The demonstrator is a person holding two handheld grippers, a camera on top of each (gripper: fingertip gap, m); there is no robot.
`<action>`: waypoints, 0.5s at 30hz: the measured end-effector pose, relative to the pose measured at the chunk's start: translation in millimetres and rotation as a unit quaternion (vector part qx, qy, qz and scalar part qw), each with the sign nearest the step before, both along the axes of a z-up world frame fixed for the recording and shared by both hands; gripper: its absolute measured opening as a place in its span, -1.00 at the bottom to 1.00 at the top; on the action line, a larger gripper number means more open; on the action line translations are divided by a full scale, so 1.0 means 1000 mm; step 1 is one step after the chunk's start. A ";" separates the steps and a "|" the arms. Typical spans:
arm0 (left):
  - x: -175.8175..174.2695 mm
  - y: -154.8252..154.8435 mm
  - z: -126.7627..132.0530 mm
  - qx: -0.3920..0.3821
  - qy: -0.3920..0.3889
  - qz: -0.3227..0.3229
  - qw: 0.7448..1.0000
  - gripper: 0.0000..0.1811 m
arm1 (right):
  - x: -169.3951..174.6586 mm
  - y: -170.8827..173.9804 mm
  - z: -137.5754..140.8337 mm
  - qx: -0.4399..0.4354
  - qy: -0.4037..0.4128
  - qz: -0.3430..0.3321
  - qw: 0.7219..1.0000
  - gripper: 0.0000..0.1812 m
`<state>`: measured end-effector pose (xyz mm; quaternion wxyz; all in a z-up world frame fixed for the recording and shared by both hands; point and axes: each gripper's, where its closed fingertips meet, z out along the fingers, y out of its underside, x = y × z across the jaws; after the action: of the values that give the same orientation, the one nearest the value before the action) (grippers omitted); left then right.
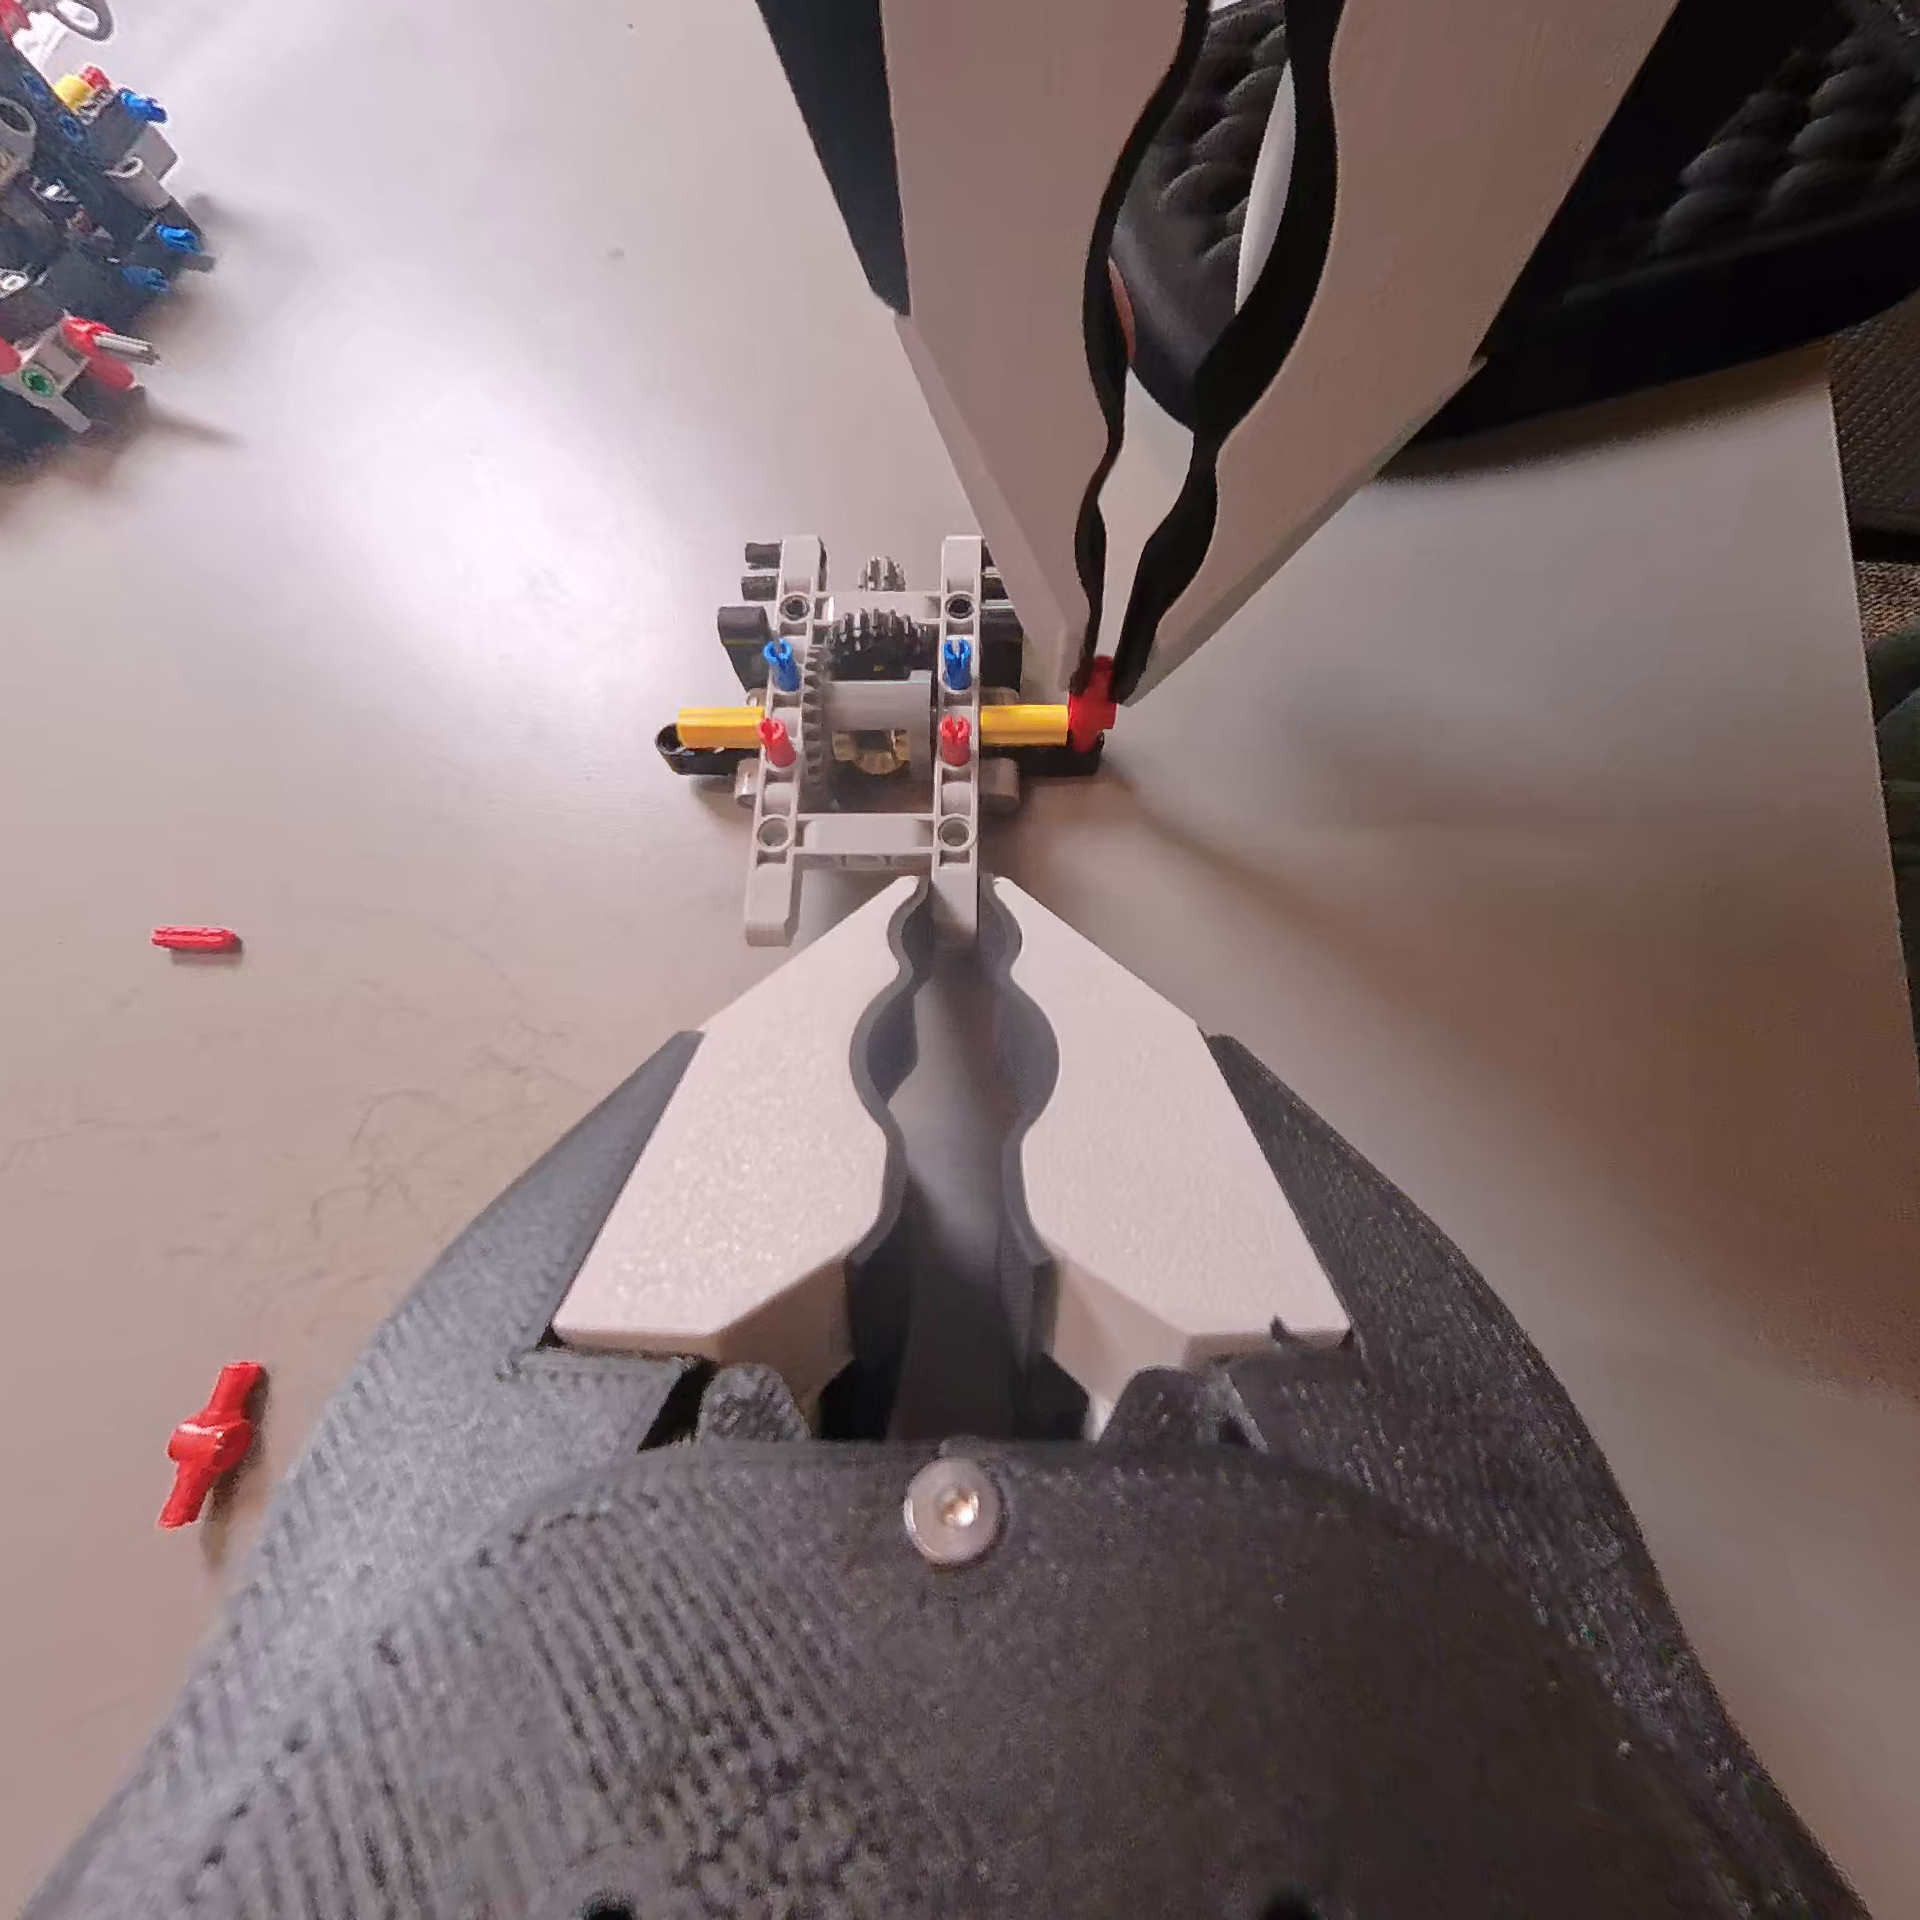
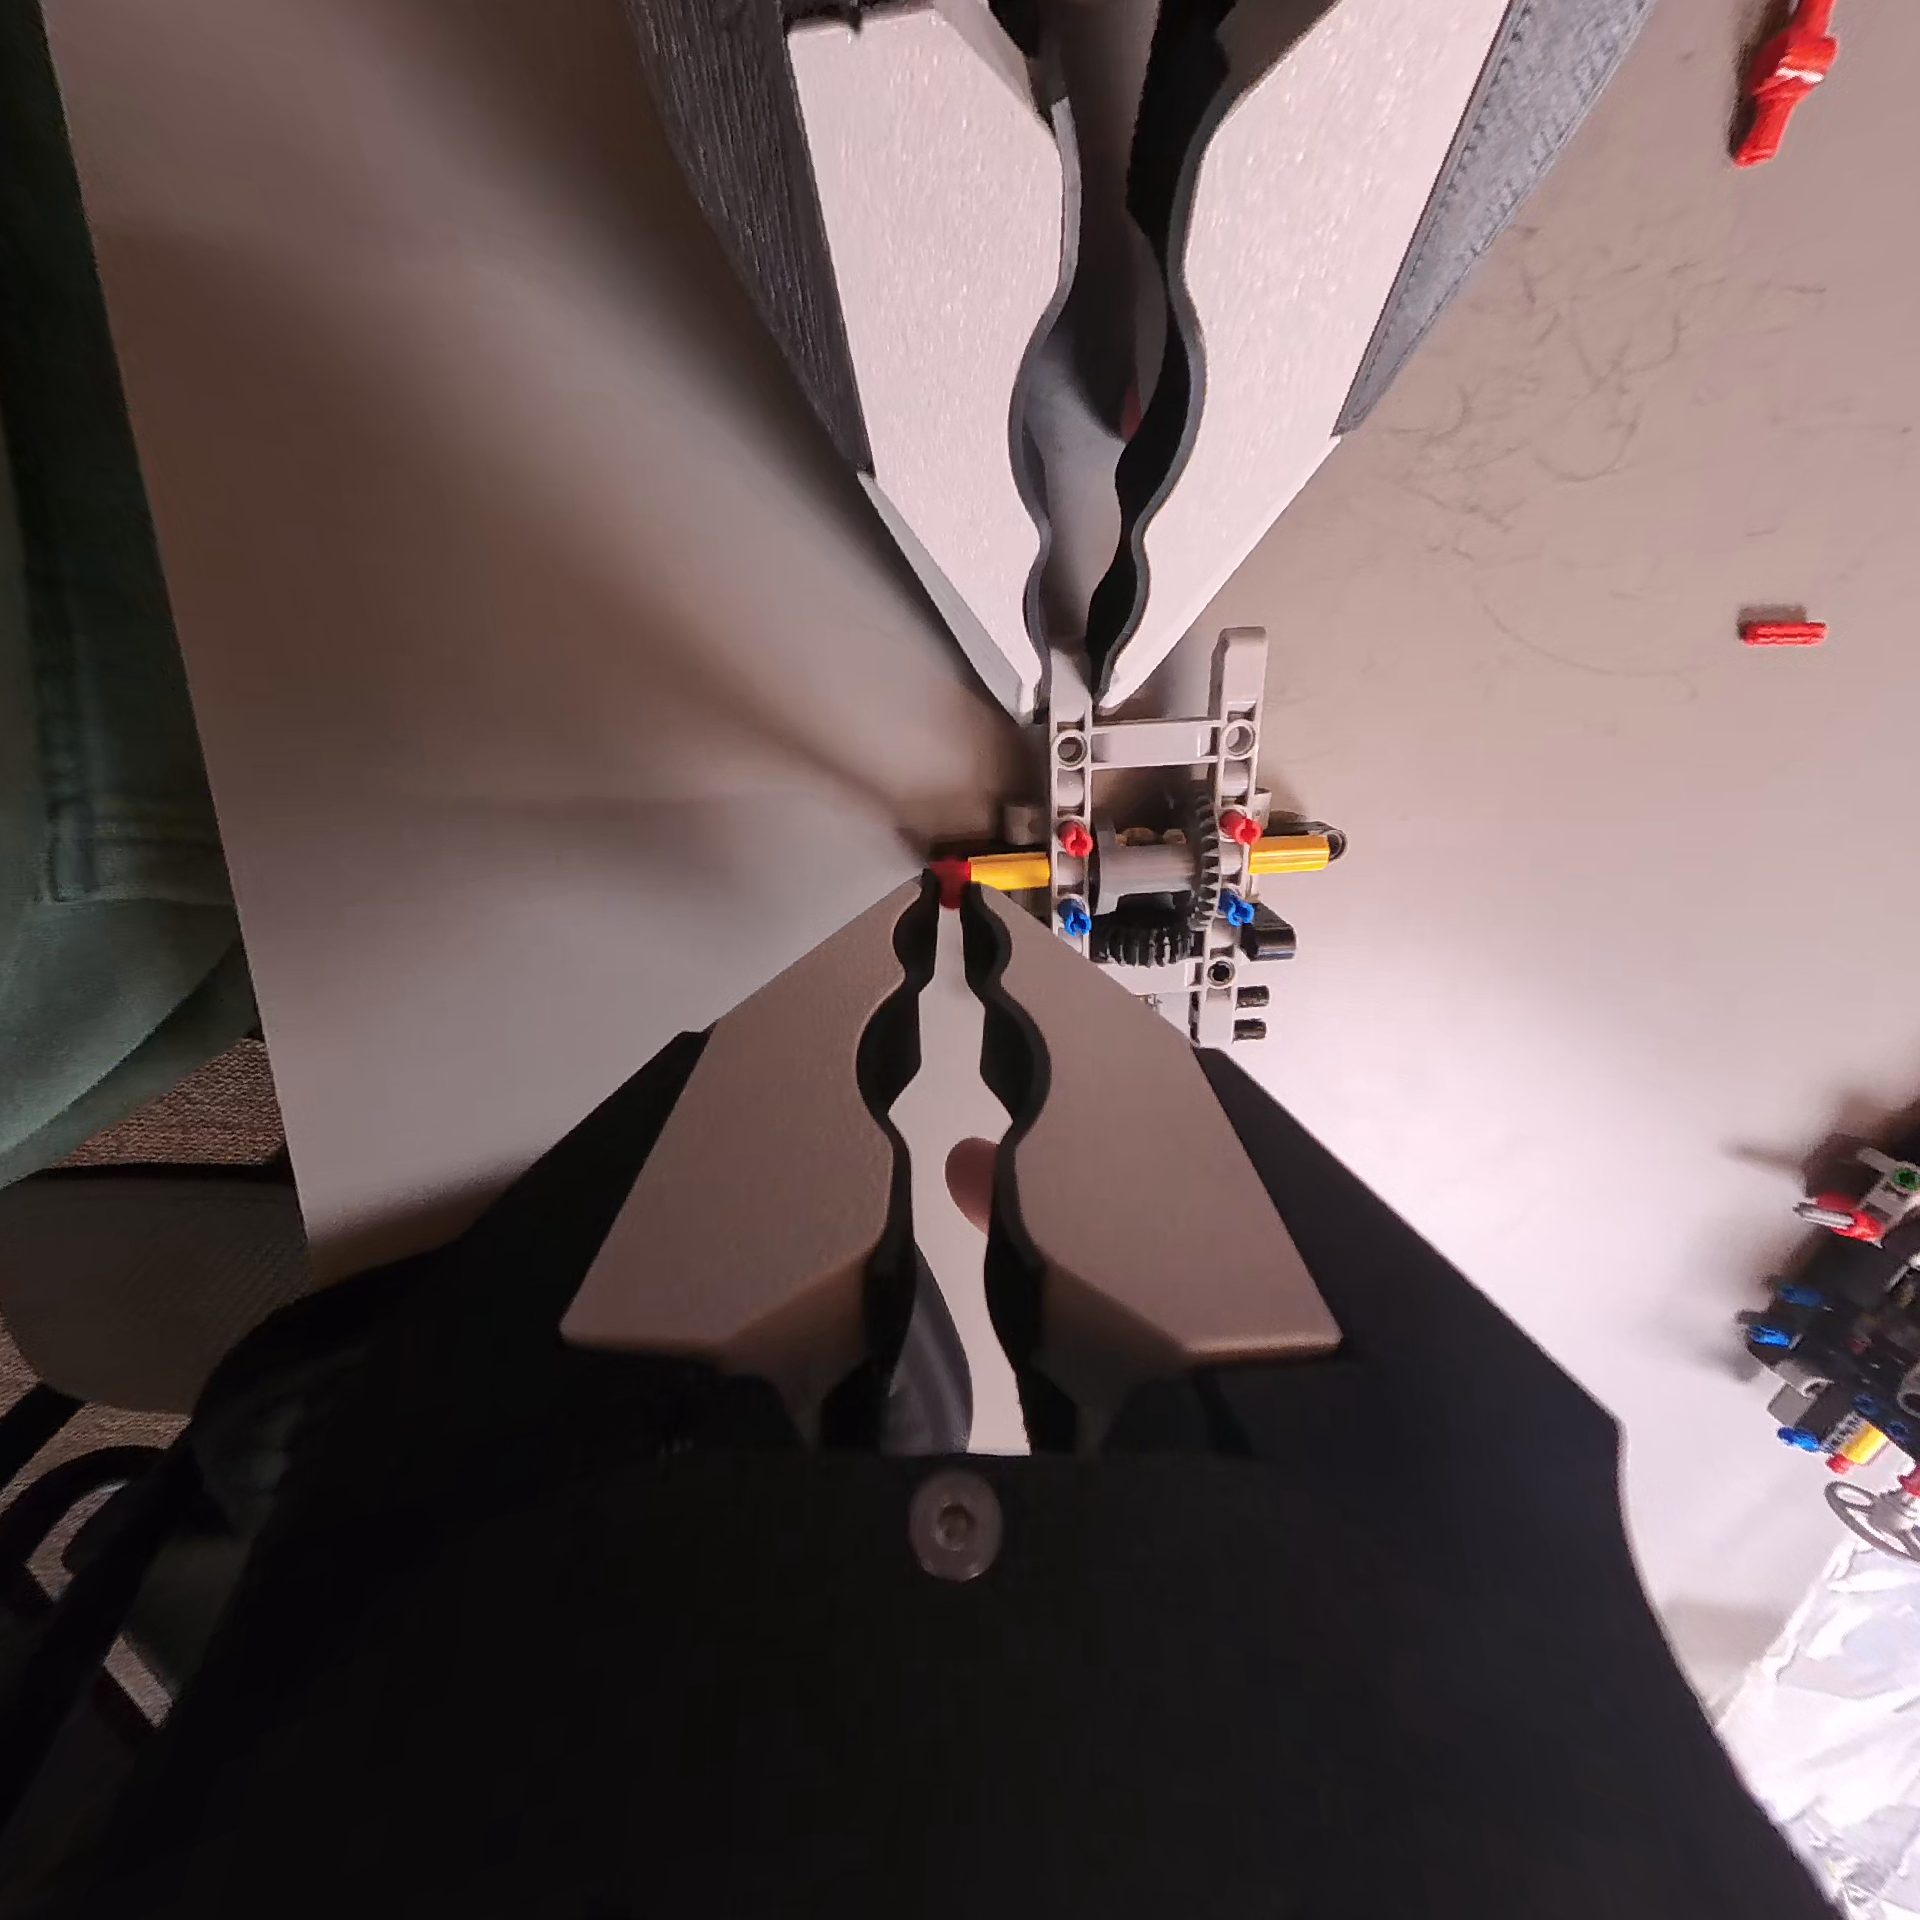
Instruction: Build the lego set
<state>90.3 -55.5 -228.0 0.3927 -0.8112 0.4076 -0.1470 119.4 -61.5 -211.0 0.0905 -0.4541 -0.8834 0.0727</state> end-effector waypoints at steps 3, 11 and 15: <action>0.000 0.000 0.000 0.001 0.001 0.001 1.000 -0.94 | 0.000 0.000 0.000 0.005 -0.004 -0.003 1.000 -0.97; 0.000 -0.001 0.000 0.004 0.000 0.004 1.000 -0.94 | -0.002 -0.001 0.000 0.006 -0.010 -0.010 1.000 -0.97; 0.000 -0.001 0.000 0.005 0.001 0.004 1.000 -0.94 | -0.001 0.000 -0.001 0.006 -0.007 -0.011 1.000 -0.97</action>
<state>90.1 -56.6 -228.1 0.3972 -0.8108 0.4055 -0.1429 118.1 -61.9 -211.7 0.0882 -0.4637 -0.8793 0.0630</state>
